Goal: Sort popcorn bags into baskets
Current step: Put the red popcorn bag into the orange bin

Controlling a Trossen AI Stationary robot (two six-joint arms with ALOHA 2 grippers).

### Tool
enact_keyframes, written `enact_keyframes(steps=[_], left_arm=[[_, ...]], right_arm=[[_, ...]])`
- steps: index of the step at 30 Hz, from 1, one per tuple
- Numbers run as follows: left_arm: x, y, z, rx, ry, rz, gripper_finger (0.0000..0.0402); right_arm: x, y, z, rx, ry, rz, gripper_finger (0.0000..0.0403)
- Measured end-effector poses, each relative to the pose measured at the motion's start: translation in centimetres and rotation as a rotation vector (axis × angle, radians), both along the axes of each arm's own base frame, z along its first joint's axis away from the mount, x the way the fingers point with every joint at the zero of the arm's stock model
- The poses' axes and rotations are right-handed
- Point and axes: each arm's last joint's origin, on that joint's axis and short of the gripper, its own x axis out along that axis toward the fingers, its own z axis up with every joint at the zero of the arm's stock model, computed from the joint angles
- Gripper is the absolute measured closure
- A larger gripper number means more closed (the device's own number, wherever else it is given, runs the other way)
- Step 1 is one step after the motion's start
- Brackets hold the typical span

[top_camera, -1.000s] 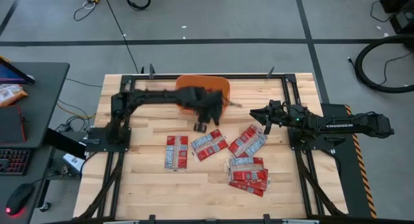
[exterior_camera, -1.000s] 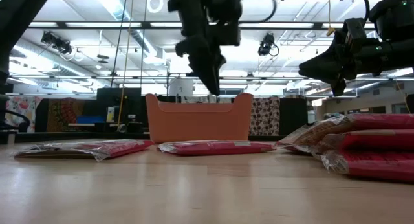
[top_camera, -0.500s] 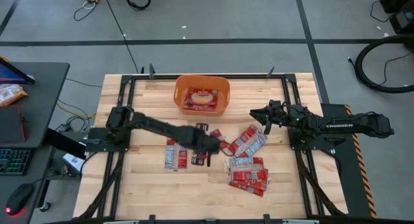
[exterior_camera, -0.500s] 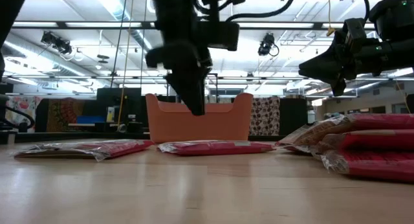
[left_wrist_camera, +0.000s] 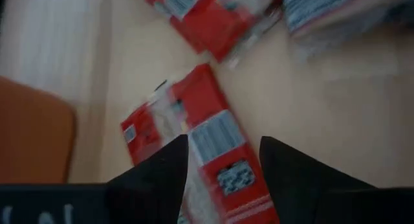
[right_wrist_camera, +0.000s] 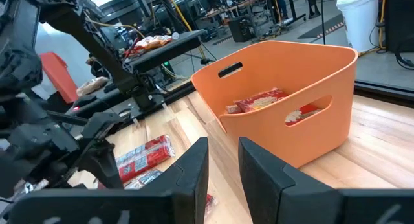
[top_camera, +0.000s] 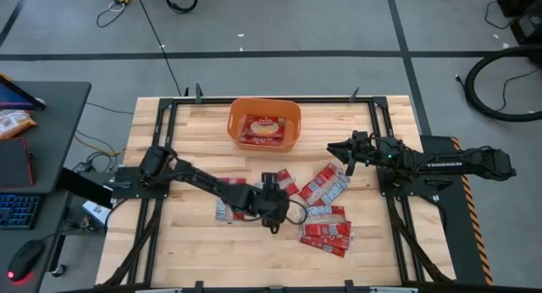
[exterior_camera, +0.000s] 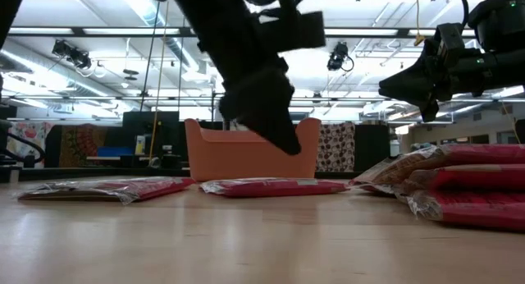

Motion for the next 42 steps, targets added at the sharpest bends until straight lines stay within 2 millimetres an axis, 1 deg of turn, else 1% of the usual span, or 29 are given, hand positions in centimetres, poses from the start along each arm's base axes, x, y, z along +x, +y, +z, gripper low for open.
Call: enact_keyframes(steps=[2,5,8,12,16,21,24,26,29,32,34,37,39,42], left_arm=[[0.1,-0.6,-0.7,0.041,0.001,-0.006,0.0206],[0.2,-1.4,-2.2,0.055,0.015,-0.024,0.0209],[0.1,-1.8,-3.4,0.079,0.043,-0.028,0.0209],[0.0,-1.8,-3.6,0.105,0.052,-0.019,0.0209],[-0.2,-1.3,-3.7,0.135,0.074,0.011,0.0209],[-0.2,-0.9,-4.3,0.111,0.114,0.02,0.0219],[-0.4,-0.9,-4.8,0.124,0.147,0.018,0.024],[-0.5,-0.9,-4.9,0.127,0.169,0.015,0.0263],[-0.8,-0.7,-5.0,0.125,0.197,0.026,0.0308],[-1.1,-0.6,-5.1,0.12,0.221,0.041,0.0362],[-1.2,-0.6,-4.7,0.09,0.234,0.04,0.0388],[-1.4,-0.4,-3.2,0.016,0.281,0.023,0.0391],[-1.7,0.2,-1.7,-0.062,0.32,0.011,0.0391],[-2.1,1.9,1.8,-0.206,0.314,0.001,0.0394]], right_arm=[[0.0,0.0,0.0,-0.001,-0.001,0.0,0.0313],[0.0,0.0,0.1,-0.002,-0.009,0.0,0.0313],[0.0,0.0,0.2,-0.003,-0.015,0.0,0.0313],[0.0,0.0,0.1,-0.004,-0.015,0.0,0.0313],[0.0,0.0,0.1,-0.003,-0.014,0.0,0.0313],[0.0,0.0,0.1,-0.003,-0.015,0.0,0.0313],[0.0,0.0,0.1,-0.003,-0.012,0.0,0.0313],[0.0,0.0,0.1,-0.003,-0.014,0.0,0.0313],[0.0,0.0,0.1,-0.003,-0.013,0.0,0.0313],[0.0,0.0,0.1,-0.003,-0.014,0.0,0.0313],[0.0,0.0,0.1,-0.004,-0.015,0.0,0.0313],[0.0,0.0,0.1,-0.003,-0.015,0.0,0.0313],[0.0,0.0,0.1,-0.004,-0.015,0.0,0.0313],[0.0,0.0,0.1,-0.004,-0.015,0.001,0.0313]])
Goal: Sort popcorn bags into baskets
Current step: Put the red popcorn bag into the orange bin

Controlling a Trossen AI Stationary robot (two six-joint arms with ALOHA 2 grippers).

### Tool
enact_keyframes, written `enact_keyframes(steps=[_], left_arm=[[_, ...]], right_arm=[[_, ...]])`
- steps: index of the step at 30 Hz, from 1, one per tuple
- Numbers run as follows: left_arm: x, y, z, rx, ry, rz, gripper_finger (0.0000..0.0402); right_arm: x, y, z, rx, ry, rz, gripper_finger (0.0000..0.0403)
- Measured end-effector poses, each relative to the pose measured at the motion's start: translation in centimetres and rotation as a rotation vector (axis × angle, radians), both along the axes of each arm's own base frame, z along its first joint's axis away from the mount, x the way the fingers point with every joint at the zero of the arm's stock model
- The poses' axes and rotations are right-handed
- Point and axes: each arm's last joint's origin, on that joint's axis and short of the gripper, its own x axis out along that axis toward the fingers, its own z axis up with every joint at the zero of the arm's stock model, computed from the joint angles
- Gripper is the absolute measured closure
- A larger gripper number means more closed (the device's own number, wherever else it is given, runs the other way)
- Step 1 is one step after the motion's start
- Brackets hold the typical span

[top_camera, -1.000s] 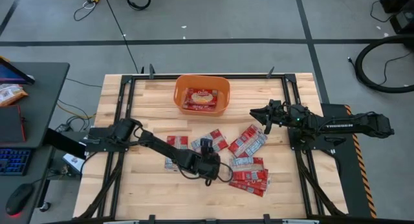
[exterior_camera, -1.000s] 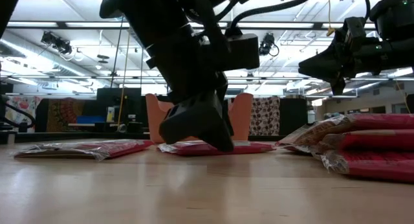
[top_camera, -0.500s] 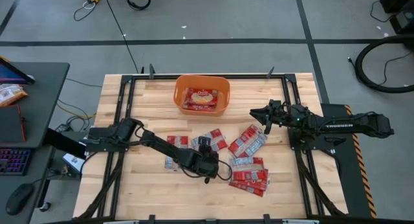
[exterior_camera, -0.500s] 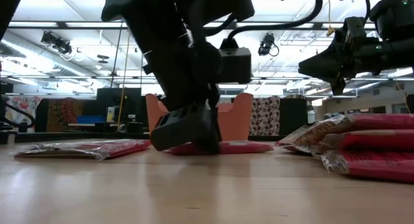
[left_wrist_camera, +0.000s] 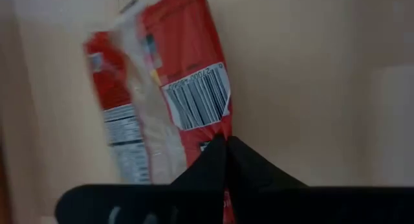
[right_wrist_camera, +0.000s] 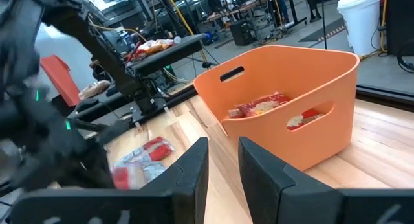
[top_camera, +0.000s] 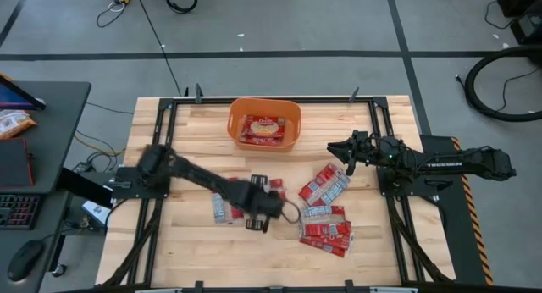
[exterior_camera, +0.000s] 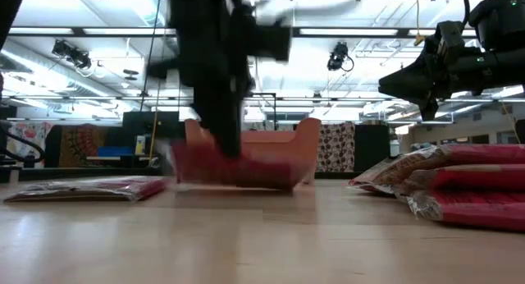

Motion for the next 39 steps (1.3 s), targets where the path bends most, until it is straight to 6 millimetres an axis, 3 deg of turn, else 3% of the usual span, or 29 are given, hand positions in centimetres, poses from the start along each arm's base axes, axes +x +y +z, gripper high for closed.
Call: enact_keyframes(steps=[8,15,22,30,35,39], left_arm=[[-2.2,7.3,8.3,-0.202,-0.111,0.028,0.0398],[-4.3,14.4,11.9,-0.415,-0.23,-0.008,0.0398],[-6.1,21.2,12.2,-0.55,-0.314,0.023,0.0399],[-8.1,27.6,12.7,-0.578,-0.481,0.086,0.04],[-7.8,30.8,11.8,-0.518,-0.579,0.114,0.04],[-6.7,32.5,9.6,-0.515,-0.579,0.131,0.04]], right_arm=[[0.0,0.0,0.0,0.0,0.001,0.0,0.0313],[0.0,0.0,0.0,0.0,0.001,0.0,0.0313],[0.0,0.0,0.0,0.001,0.001,0.0,0.0313],[0.0,0.0,0.0,0.0,0.001,0.0,0.0313],[0.0,0.0,0.0,0.0,0.001,0.0,0.0313],[0.0,0.0,0.0,0.001,0.001,0.0,0.0313]])
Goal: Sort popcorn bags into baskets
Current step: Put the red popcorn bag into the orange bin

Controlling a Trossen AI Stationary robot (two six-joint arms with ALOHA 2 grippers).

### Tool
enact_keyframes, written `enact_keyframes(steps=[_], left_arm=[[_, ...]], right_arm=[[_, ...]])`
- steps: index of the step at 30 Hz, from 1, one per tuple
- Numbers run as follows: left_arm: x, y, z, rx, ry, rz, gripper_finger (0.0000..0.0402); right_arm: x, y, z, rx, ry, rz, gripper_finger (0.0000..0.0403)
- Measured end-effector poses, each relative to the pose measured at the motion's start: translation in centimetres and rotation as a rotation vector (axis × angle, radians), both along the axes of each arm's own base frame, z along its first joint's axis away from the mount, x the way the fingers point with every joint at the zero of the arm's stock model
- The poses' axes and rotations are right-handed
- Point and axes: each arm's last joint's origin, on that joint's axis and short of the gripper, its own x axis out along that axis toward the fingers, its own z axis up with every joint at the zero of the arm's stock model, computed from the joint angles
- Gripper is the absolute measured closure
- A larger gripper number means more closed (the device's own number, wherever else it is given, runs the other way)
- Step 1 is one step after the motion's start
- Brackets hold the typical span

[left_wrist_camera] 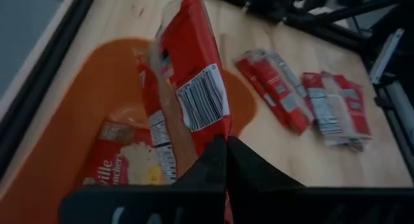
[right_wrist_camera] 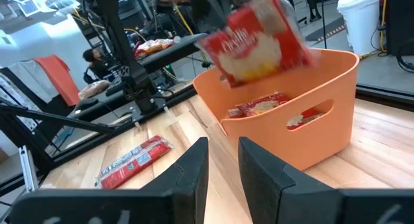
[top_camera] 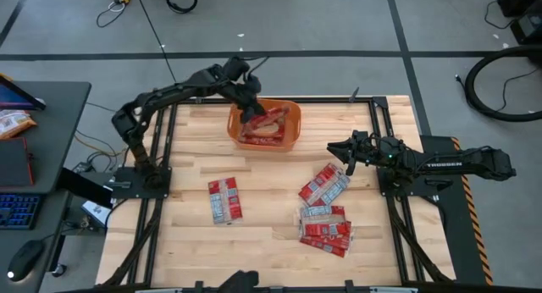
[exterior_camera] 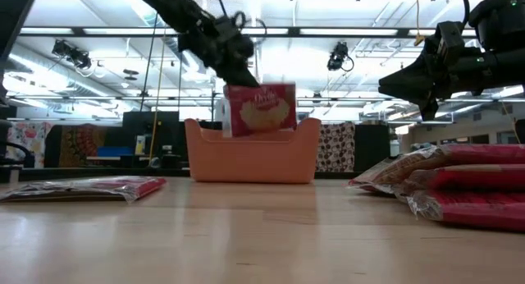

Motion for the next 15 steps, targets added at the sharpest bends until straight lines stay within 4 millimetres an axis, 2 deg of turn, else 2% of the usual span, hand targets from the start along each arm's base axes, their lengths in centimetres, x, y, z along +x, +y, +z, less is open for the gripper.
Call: enact_keyframes(steps=[8,15], left_arm=[[1.5,1.1,-5.7,-0.162,0.073,-0.085,0.04],[1.2,2.6,-8.4,-0.21,0.127,-0.051,0.0397]], right_arm=[[0.0,0.0,0.0,0.0,0.0,0.0,0.0313],[0.0,0.0,0.0,0.0,0.0,0.0,0.0313]])
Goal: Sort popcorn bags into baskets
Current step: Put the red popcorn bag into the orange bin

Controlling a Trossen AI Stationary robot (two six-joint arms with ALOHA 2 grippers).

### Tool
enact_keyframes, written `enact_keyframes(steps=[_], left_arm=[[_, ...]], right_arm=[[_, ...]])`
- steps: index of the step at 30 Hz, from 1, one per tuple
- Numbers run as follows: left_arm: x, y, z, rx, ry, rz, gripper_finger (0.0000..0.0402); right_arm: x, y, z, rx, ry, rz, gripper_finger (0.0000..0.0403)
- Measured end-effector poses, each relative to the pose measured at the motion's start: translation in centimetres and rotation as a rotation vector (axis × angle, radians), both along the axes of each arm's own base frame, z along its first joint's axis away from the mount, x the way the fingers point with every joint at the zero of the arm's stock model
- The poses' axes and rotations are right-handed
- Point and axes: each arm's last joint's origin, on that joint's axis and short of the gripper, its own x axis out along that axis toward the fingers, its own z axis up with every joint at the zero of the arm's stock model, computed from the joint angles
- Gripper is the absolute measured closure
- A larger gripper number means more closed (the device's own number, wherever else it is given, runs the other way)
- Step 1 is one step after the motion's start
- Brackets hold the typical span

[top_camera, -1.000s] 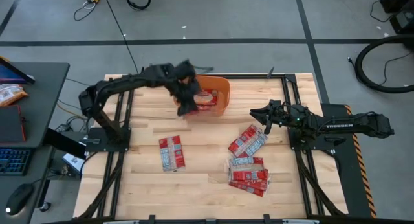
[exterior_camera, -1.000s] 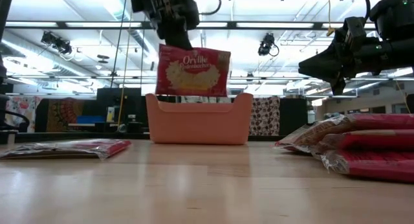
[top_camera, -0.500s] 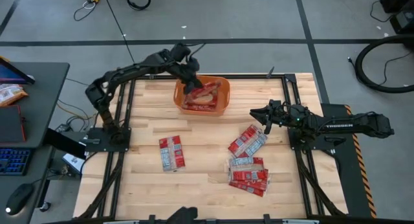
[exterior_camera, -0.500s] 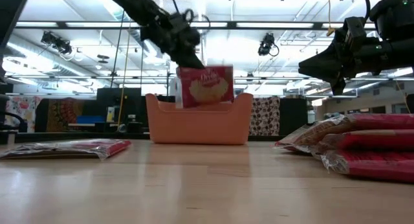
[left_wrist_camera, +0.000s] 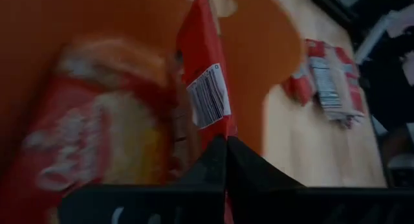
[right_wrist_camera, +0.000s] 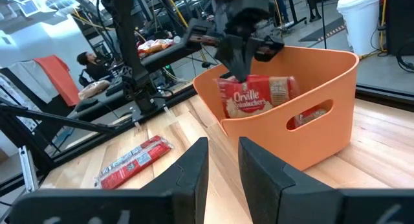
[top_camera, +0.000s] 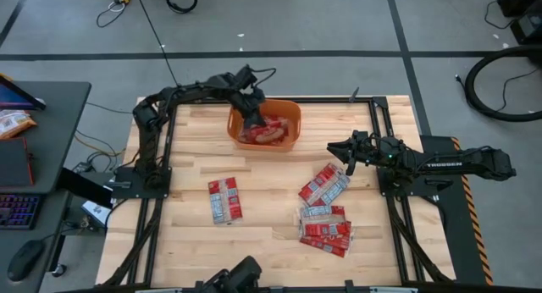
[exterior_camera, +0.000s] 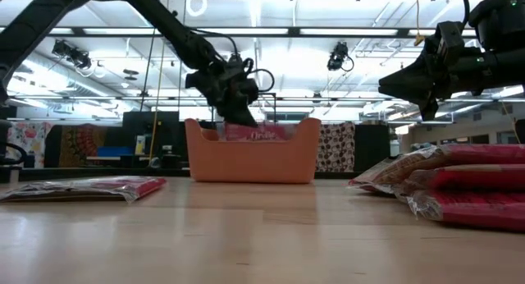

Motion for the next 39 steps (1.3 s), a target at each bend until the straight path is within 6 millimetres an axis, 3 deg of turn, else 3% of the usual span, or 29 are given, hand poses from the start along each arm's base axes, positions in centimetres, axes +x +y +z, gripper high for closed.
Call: enact_keyframes(steps=[7,11,20,24,29,34,39], left_arm=[[0.0,-0.3,-0.6,0.204,0.176,0.048,0.0347],[0.4,-1.1,0.0,0.303,0.214,0.024,0.0311],[1.5,-3.8,5.2,0.662,0.261,0.074,0.0281],[1.8,-7.7,7.7,0.643,0.165,-0.081,0.0281],[2.3,-14.2,8.2,0.592,0.21,-0.285,0.0281],[2.4,-21.0,6.3,0.564,0.326,-0.428,0.0281],[1.1,-26.7,4.0,0.513,0.458,-0.504,0.0281]], right_arm=[[0.0,0.0,0.0,0.0,0.0,0.0,0.0313],[0.0,0.0,0.0,0.0,0.0,0.0,0.0313],[0.0,0.0,0.0,0.0,0.001,0.0,0.0313],[0.0,0.0,0.0,0.0,0.0,0.0,0.0313],[0.0,0.0,0.0,0.0,0.0,0.0,0.0313],[0.0,0.0,0.0,0.0,0.001,0.0,0.0313],[0.0,0.0,0.0,0.0,0.0,0.0,0.0313]])
